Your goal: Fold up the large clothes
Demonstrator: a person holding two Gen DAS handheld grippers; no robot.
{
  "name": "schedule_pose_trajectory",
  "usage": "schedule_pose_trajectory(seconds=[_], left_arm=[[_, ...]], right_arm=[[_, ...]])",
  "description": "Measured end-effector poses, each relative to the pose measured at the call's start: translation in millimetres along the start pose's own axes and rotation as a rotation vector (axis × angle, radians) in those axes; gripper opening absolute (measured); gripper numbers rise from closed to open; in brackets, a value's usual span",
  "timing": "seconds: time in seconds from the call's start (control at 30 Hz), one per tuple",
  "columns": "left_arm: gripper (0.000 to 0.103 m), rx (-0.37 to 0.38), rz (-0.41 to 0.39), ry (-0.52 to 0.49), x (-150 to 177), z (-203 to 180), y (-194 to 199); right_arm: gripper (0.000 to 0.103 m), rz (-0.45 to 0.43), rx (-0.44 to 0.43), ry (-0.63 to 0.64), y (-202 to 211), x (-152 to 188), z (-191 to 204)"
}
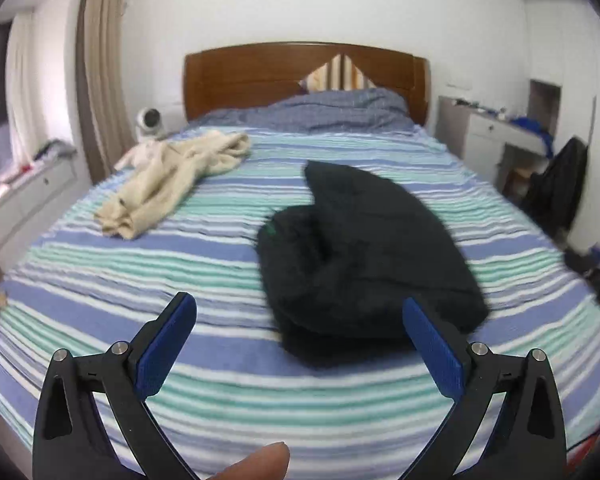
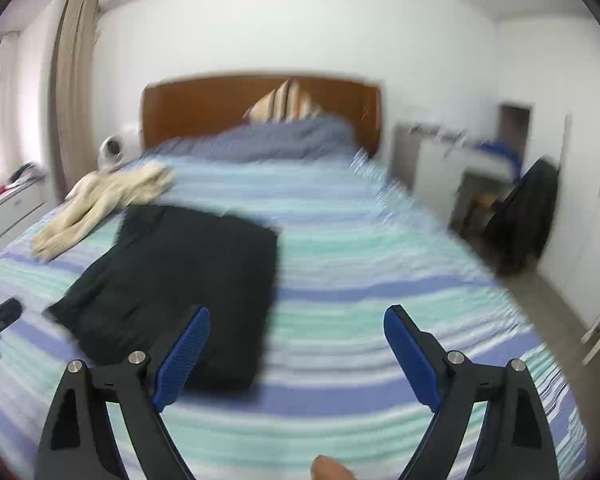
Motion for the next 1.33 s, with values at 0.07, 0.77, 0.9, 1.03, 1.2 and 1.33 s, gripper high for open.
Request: schedule_pose_trajectory(seconds=[0.07, 0.77, 0.9, 1.03, 1.2, 1.33], left_arm=[[0.103, 0.003, 0.007, 0.019, -3, -7, 4], [0.103, -0.120, 0.047, -0.059, 5, -32, 50], [0.103, -0.108, 0.049, -0.061, 7, -34, 53], [0.103, -0.101, 0.053, -0.053, 10, -32, 51], [0.103, -0.078, 0.052, -0.032, 15, -30, 49], [0.102, -0.088, 0.030, -0.040, 15, -32, 52]], right_arm=[[0.090, 0.018, -0.013, -0.059, 11, 4, -2], [0.090, 0.041, 0.098, 0.063, 88, 41, 5], [0.090, 0.054, 0.094, 0.067, 89, 45, 9], [0.090, 0.068, 0.090, 0.069, 87, 49, 12], [0.090, 0.068, 0.100, 0.078, 86, 51, 12], [0.090, 0.071, 0.100, 0.079, 84, 51, 12]])
Point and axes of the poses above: each gripper's, at about its wrist camera, not at the fingertips, and y roughly against the way its jaws point, z to its left, x to its underside, the point moved 5 cm from there along -y, roughly the way its jaws point, and after that the axes turned 2 degrees about x, right-handed, at the moved point
